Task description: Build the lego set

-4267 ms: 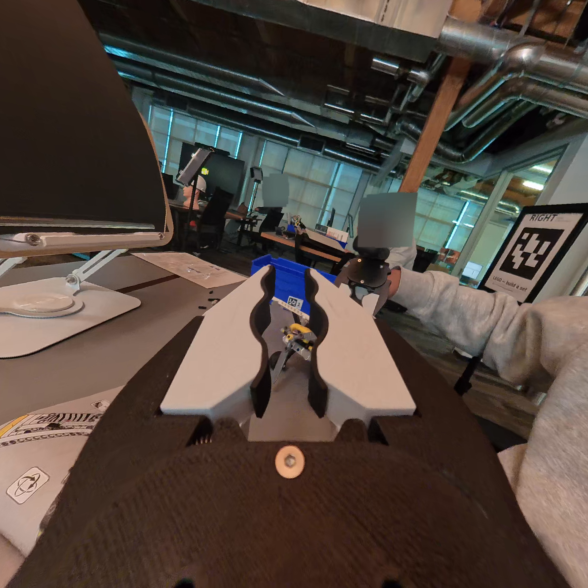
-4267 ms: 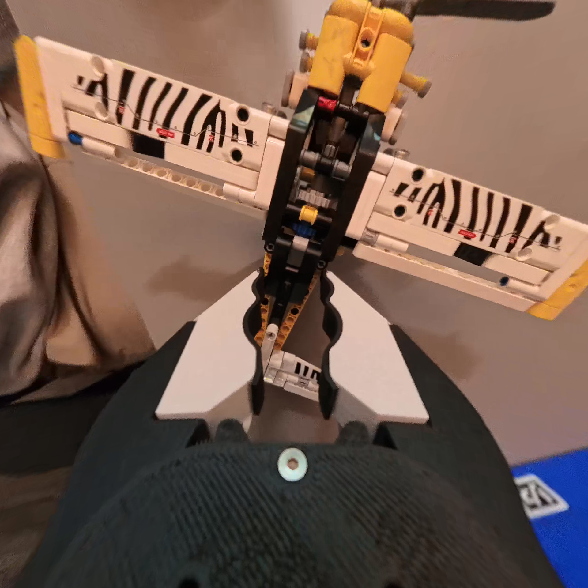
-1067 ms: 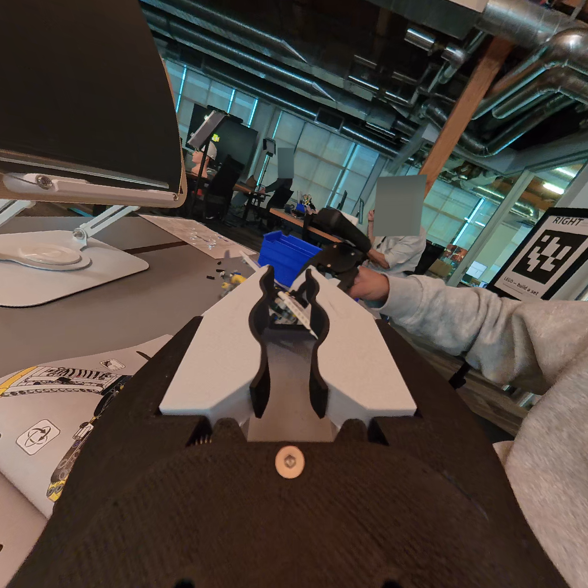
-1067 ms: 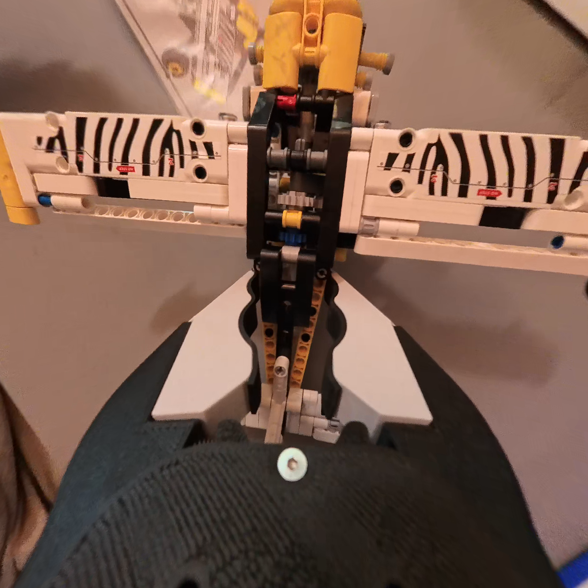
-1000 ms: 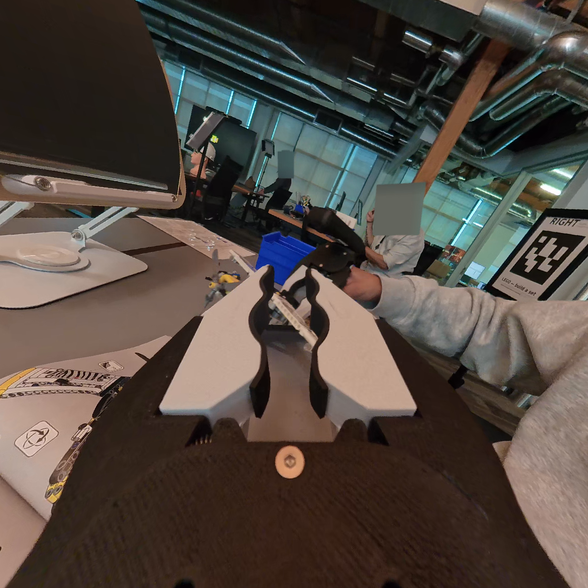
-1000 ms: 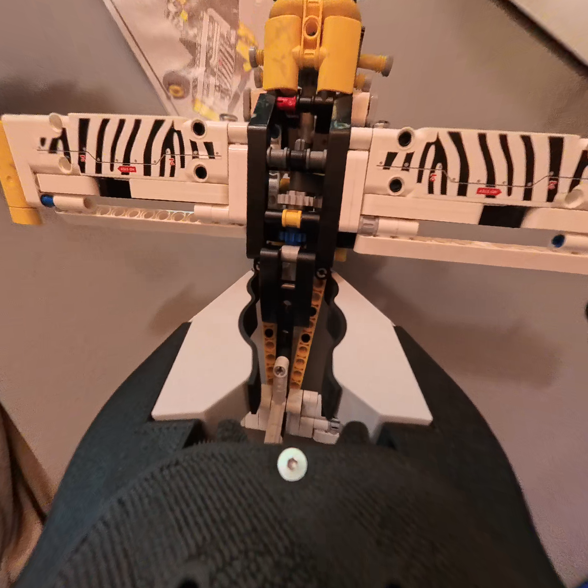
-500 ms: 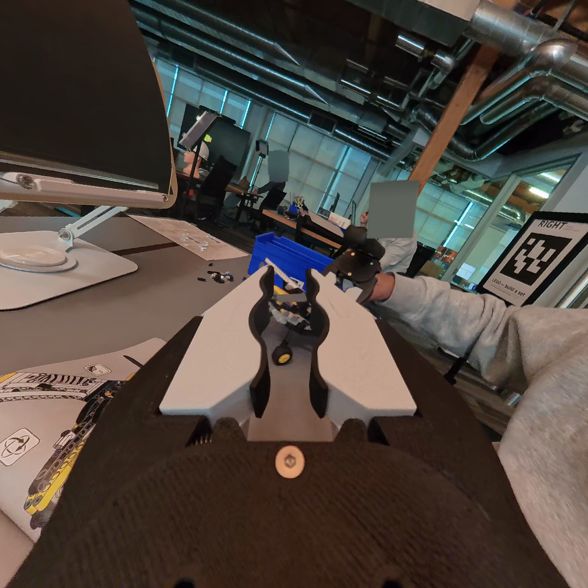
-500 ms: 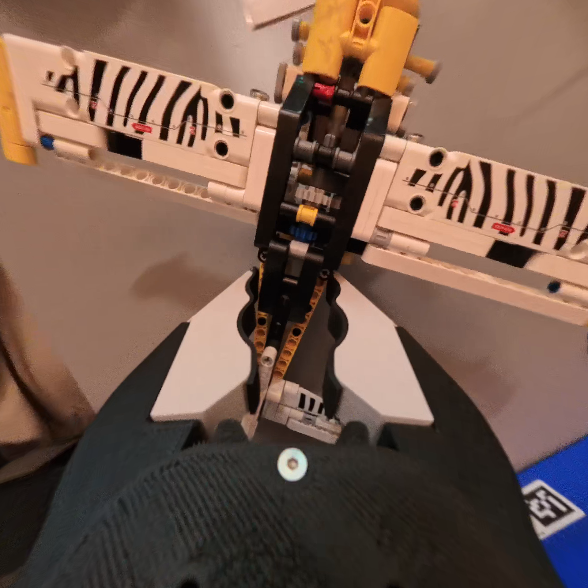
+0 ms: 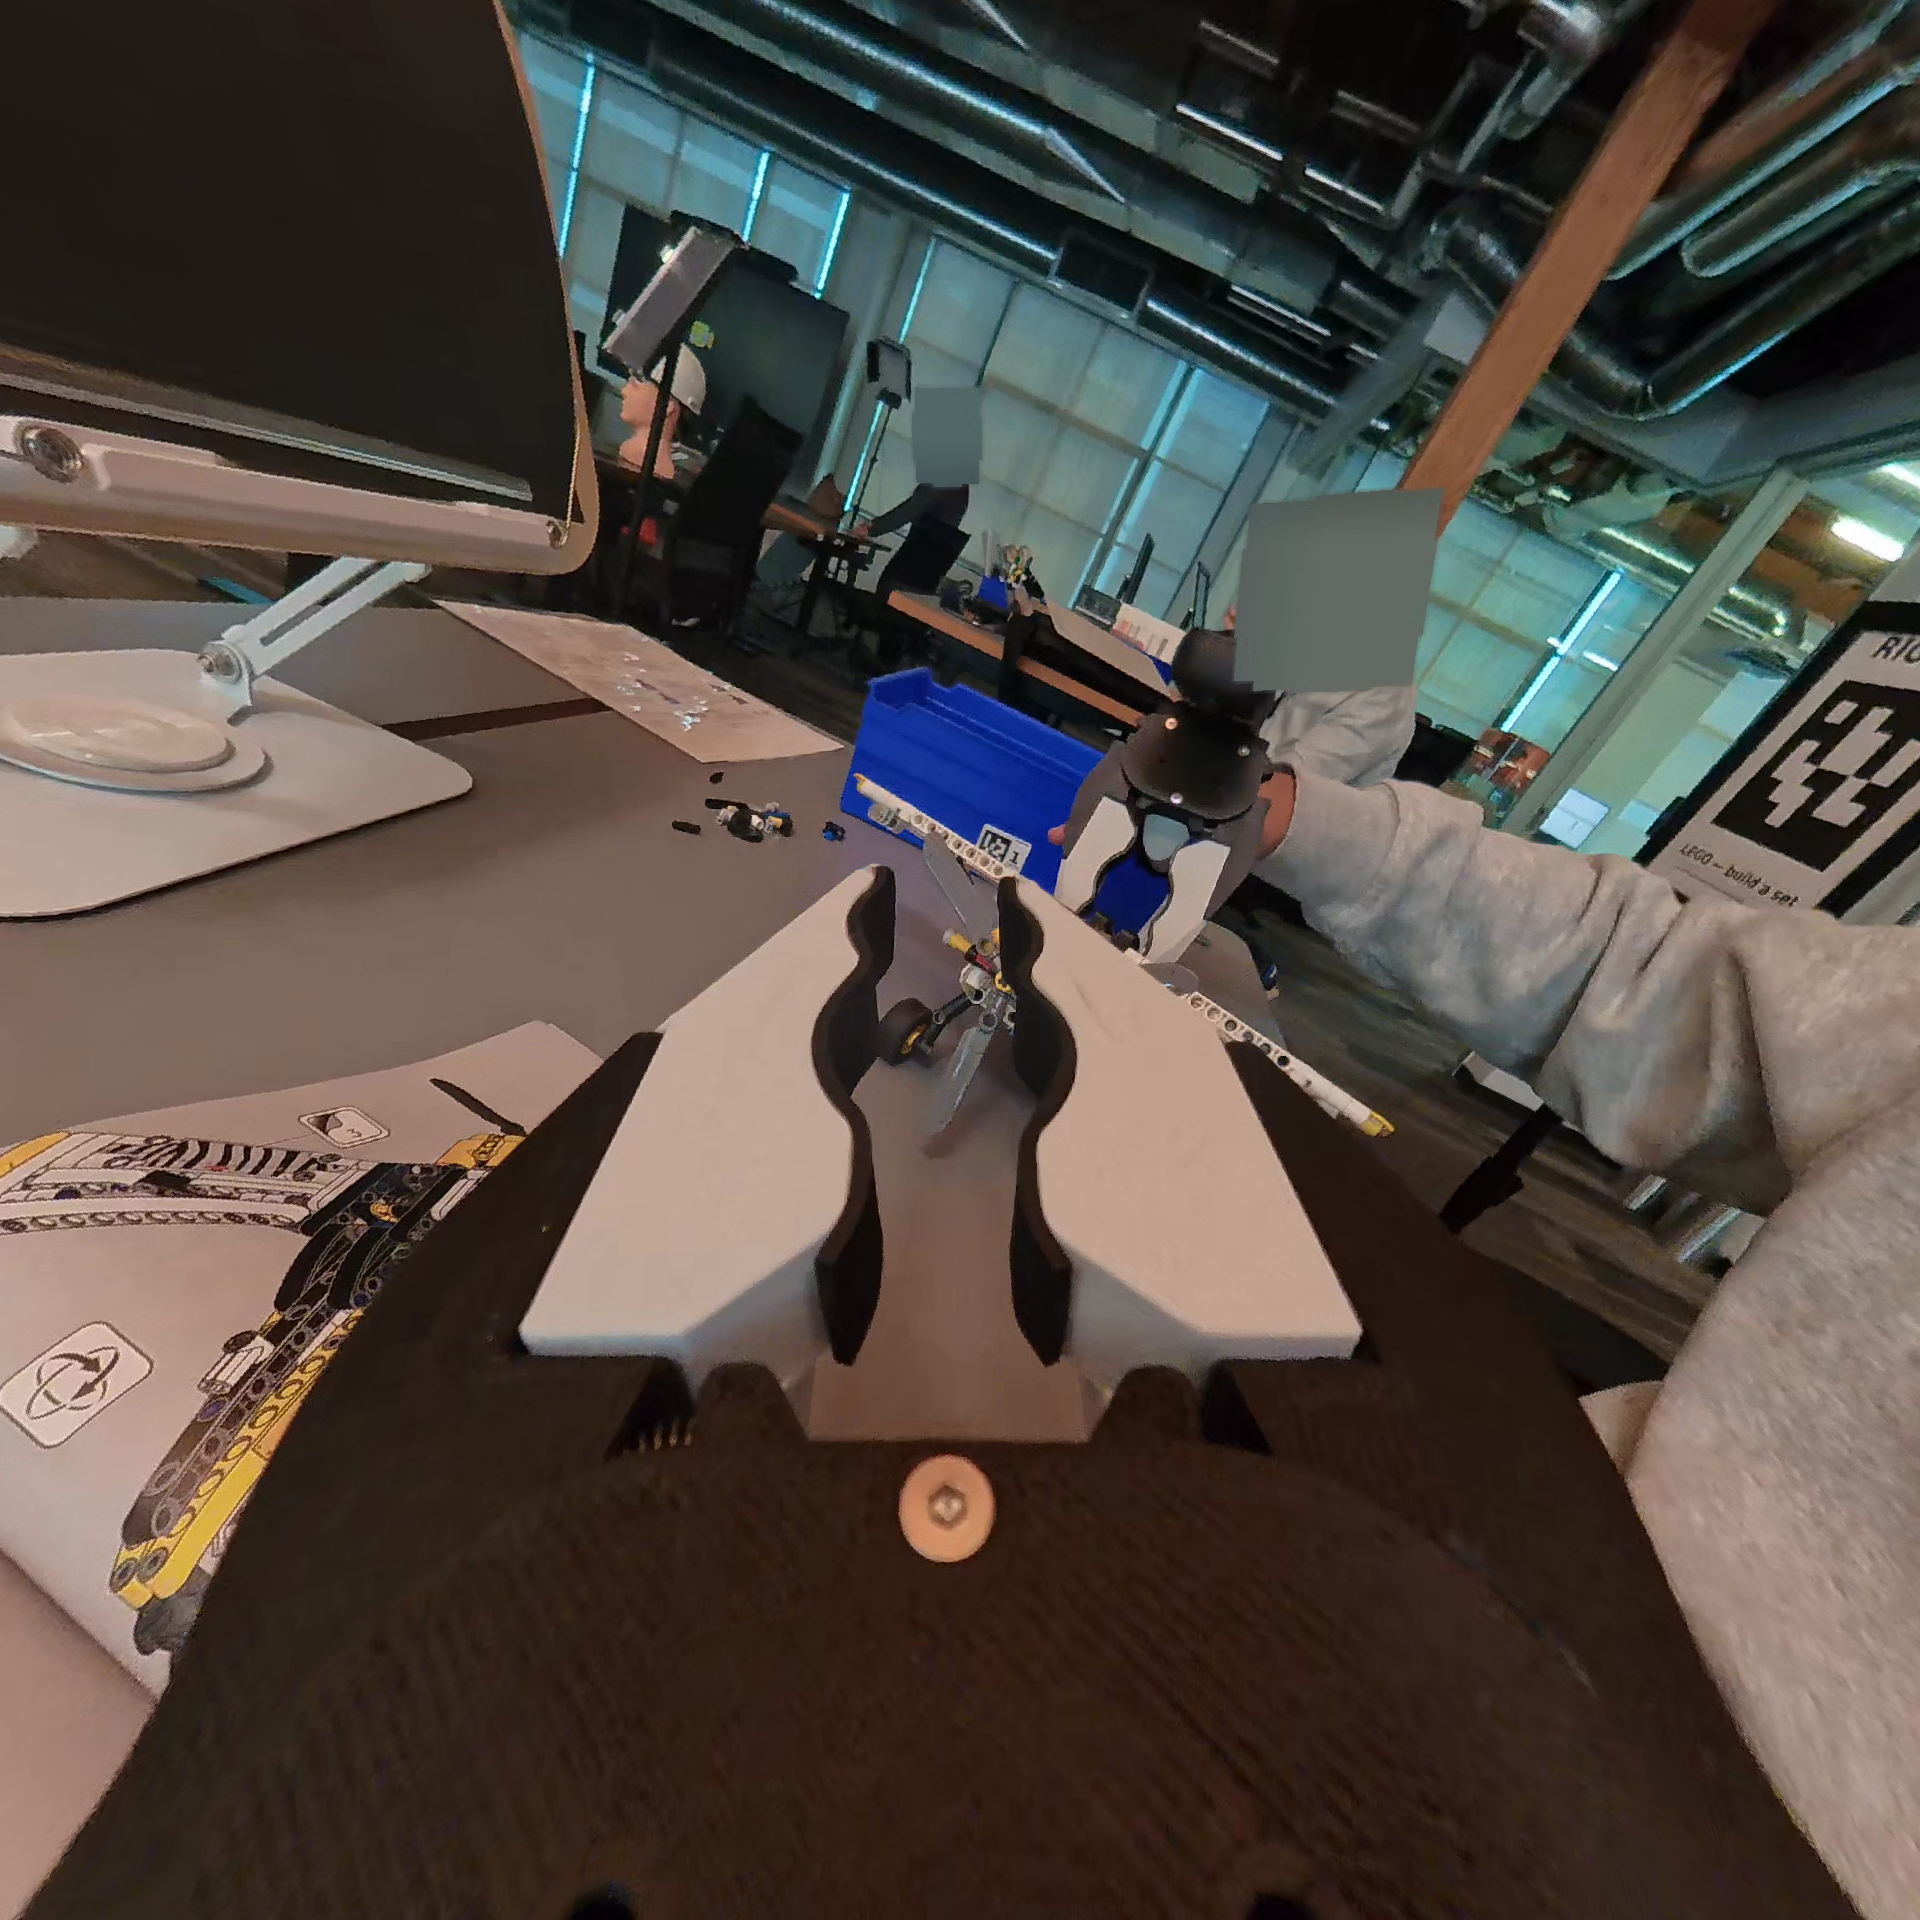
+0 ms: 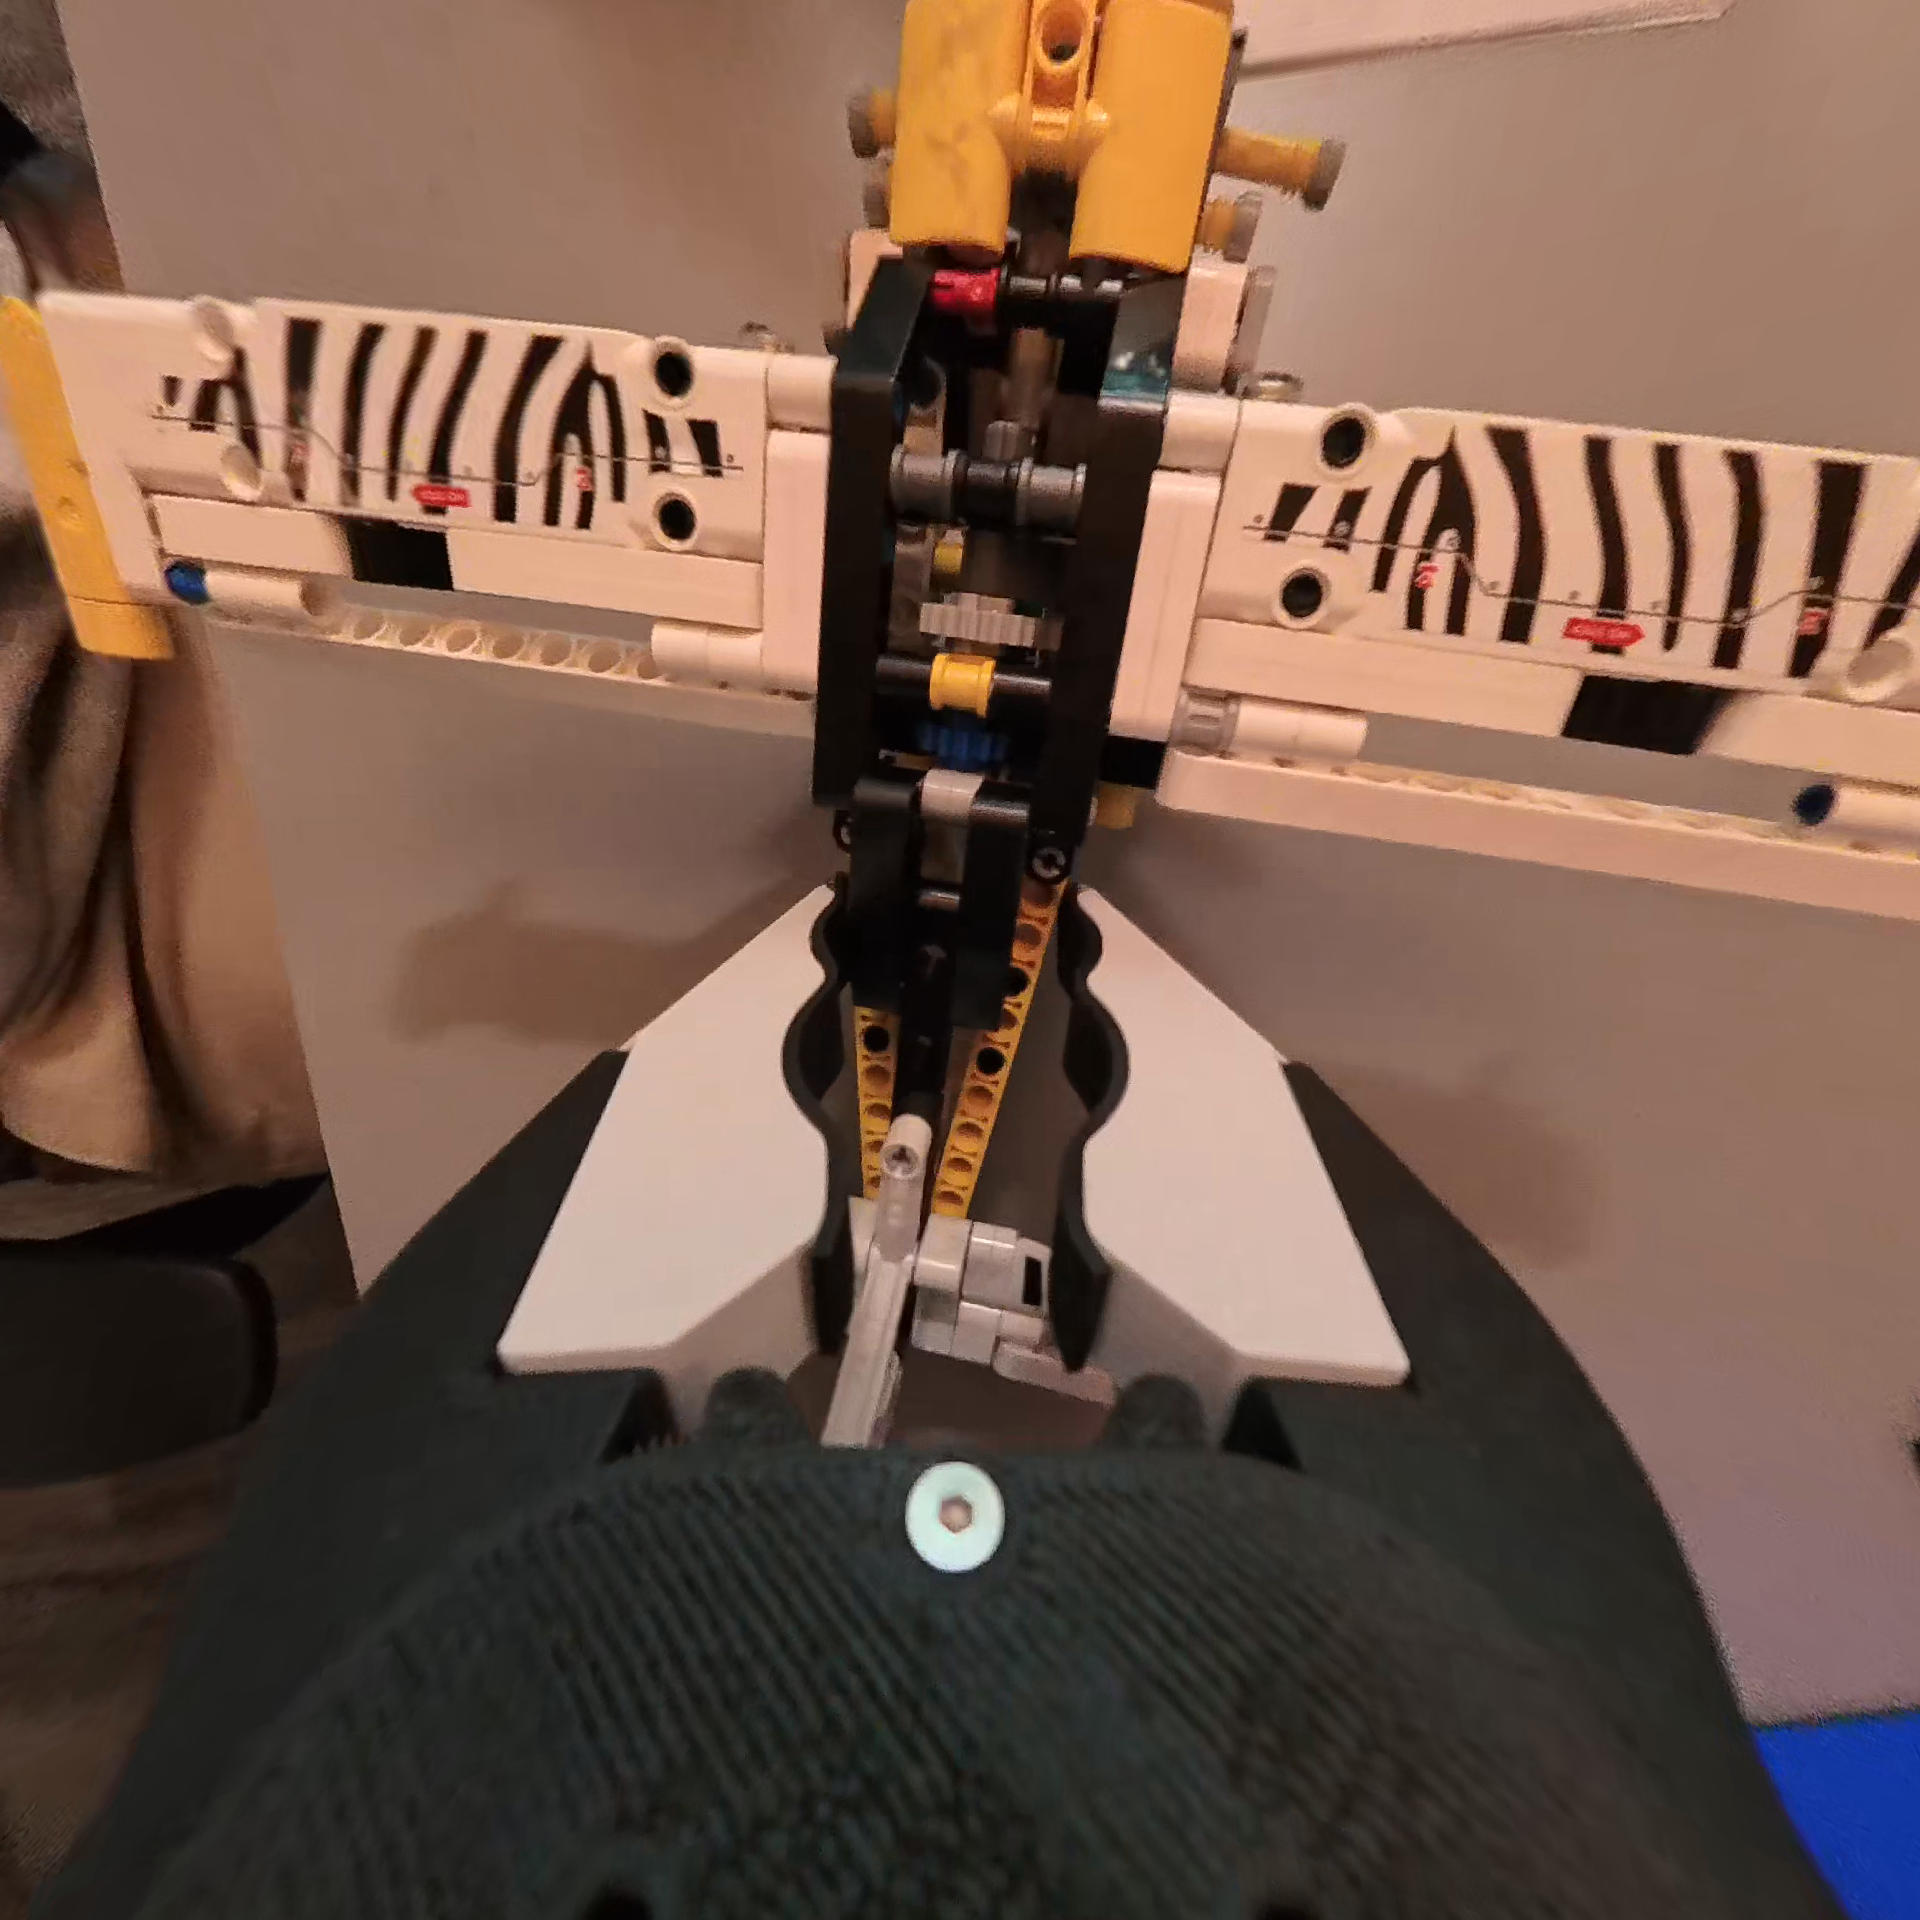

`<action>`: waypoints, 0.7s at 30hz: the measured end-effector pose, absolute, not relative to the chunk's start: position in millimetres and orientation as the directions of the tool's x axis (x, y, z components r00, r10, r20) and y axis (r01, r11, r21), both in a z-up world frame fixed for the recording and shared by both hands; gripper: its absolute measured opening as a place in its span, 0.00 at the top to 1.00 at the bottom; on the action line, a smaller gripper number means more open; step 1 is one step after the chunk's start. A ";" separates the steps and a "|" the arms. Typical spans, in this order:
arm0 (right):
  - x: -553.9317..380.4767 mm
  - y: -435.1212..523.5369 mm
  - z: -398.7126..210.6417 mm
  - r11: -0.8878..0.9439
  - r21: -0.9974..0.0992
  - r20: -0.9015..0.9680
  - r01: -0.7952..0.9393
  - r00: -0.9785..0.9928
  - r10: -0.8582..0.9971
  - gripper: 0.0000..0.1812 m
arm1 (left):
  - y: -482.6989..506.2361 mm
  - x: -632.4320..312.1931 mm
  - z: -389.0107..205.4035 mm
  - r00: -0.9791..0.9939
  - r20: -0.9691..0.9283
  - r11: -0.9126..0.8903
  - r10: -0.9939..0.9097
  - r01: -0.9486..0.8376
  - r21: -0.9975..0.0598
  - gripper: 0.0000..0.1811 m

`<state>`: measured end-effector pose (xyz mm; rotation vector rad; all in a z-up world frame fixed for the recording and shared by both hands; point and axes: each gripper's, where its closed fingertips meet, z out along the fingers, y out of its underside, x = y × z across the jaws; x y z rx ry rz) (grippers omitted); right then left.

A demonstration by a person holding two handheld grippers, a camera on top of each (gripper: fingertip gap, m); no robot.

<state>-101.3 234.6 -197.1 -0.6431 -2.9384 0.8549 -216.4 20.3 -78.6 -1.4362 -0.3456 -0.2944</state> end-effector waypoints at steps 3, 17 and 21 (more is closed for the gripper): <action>-106.8 242.1 -180.6 0.730 -0.587 -0.002 0.351 -0.902 0.432 0.75 | 19.7 -216.9 -78.5 0.913 0.407 0.118 0.009 0.403 -0.908 0.91; -7.3 203.9 -115.1 0.186 -0.981 0.101 0.058 -0.665 0.740 0.64 | 32.7 -236.7 -144.4 0.915 0.238 -0.237 0.324 0.323 -0.916 0.73; -1.8 197.2 -141.9 0.064 -0.995 0.002 0.073 -0.647 0.763 0.68 | 25.0 -267.4 -193.4 0.820 0.089 -0.410 0.565 0.372 -0.833 0.53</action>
